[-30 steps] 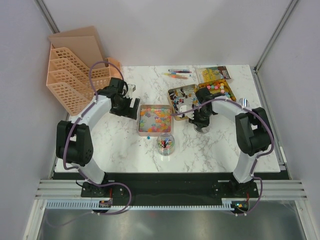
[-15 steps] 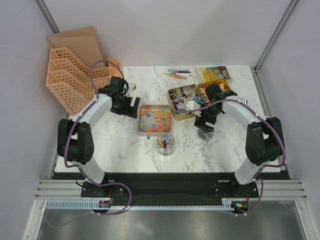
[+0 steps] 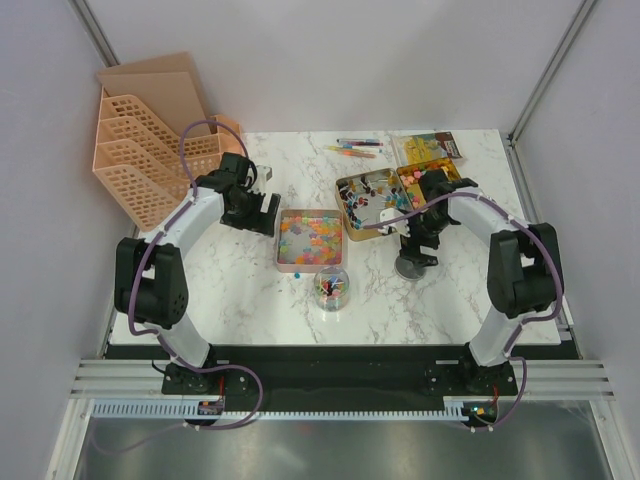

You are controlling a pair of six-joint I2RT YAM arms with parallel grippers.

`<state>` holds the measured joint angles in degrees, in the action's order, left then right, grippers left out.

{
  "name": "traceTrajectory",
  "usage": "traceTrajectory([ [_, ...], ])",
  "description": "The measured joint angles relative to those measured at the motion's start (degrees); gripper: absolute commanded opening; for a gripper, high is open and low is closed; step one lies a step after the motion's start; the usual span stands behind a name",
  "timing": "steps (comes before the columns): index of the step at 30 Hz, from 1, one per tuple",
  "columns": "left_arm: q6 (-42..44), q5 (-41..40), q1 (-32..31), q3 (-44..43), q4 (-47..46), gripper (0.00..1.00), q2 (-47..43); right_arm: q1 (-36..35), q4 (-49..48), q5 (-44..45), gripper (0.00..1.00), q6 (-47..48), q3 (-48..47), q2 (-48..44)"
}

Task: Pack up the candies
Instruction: Place the bottle lid at the center of the board, then close the bottle lid on the packing bottle.

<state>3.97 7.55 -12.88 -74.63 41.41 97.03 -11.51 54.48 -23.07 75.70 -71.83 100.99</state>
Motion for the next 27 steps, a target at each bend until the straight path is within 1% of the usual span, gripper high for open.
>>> traceTrajectory([
  [10, 0.02, -0.2, 0.0, 0.0, 0.0, 0.97, 0.15, 0.0, 0.42, 0.07, 0.98, 3.89, -0.22, 3.02],
  [27, 0.02, -1.36, 0.0, -1.6, 0.09, 0.97, 2.23, -0.37, 2.14, -0.09, 0.98, 4.72, -0.2, 4.94],
])
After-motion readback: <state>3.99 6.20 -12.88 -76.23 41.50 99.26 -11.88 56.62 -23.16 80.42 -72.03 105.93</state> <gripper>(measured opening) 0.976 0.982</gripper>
